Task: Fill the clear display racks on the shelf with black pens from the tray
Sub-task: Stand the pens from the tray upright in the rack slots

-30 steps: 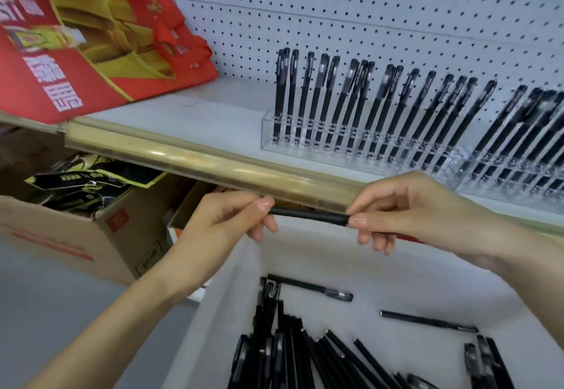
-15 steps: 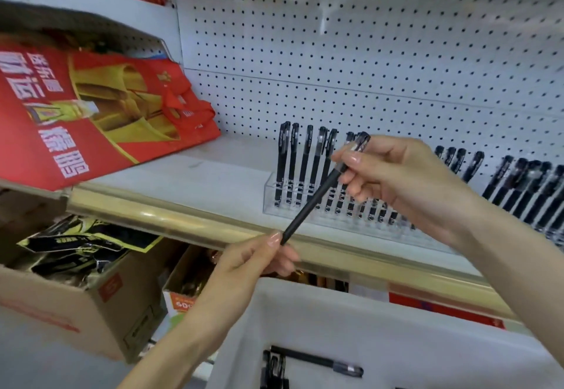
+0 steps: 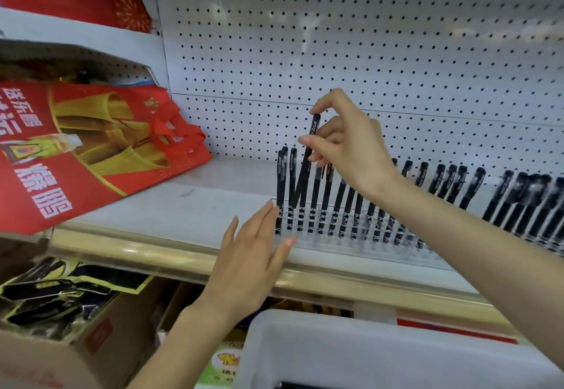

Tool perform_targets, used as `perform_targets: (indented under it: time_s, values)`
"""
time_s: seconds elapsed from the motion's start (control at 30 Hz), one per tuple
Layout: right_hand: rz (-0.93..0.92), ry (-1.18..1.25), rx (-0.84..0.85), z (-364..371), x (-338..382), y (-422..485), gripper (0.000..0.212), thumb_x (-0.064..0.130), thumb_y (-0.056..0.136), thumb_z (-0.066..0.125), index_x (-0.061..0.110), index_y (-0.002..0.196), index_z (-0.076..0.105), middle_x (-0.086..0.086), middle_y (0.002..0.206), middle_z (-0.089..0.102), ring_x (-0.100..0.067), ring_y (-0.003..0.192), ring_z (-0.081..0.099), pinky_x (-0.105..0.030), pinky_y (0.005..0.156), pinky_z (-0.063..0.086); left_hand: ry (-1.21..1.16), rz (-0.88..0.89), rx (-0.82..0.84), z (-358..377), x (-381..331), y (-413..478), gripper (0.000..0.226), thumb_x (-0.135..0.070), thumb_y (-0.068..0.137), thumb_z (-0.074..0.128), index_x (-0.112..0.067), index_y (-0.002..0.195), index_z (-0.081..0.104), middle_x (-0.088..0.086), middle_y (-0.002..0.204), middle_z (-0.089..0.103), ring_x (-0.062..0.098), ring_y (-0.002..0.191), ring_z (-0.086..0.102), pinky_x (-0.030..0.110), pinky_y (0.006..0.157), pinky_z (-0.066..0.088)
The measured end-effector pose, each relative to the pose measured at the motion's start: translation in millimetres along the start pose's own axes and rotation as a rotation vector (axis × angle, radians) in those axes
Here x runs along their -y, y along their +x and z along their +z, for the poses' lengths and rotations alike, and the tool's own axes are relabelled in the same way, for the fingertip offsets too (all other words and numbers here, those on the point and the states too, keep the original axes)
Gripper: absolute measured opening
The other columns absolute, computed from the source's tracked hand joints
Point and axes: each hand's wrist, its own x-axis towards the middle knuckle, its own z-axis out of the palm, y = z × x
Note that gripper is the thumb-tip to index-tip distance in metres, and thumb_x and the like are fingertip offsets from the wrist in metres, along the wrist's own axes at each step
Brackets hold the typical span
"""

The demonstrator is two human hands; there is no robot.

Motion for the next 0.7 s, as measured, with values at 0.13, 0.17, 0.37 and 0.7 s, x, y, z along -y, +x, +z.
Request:
perform_targets:
  time_s: [0.13,0.17,0.37,0.7]
  values:
    - [0.003,0.026,-0.016,10,-8,1,0.026,0.013,0.088,0.069,0.020,0.100,0.047,-0.007,0.075,0.064,-0.012,0.058,0.066,-0.027,0.060,0.058,0.037,0.018,0.034,-5,4,1,0.071,-0.062,0.091,0.008,-0.028,0.154,0.010,-0.016,0.160,0.006,-0.005,0.144,0.002,0.035,0.121,-0.005]
    - [0.006,0.035,-0.020,11,-9,2,0.026,0.012,0.088,0.069,0.020,0.100,0.047,-0.008,0.075,0.064,-0.012,0.057,0.066,-0.026,0.059,0.057,0.037,0.015,0.048,-5,5,1,0.072,-0.063,0.090,0.007,-0.028,0.154,0.009,-0.016,0.160,0.005,-0.004,0.144,0.002,0.036,0.121,-0.005]
    - [-0.014,0.007,-0.032,14,-14,5,0.025,0.013,0.088,0.068,0.019,0.101,0.048,-0.007,0.075,0.064,-0.011,0.056,0.065,-0.025,0.059,0.056,0.049,-0.013,0.170,-14,-1,2,0.081,-0.068,0.084,0.005,-0.027,0.154,0.002,-0.016,0.160,-0.004,-0.001,0.145,-0.001,0.040,0.120,-0.006]
    - [0.008,-0.099,0.013,22,-21,4,0.024,0.017,0.090,0.067,0.015,0.105,0.049,-0.001,0.075,0.063,-0.011,0.059,0.065,-0.030,0.060,0.057,0.022,-0.004,0.248,-18,1,5,0.093,-0.076,0.075,0.006,-0.027,0.154,0.000,-0.018,0.159,-0.009,0.002,0.146,0.000,0.041,0.121,-0.003]
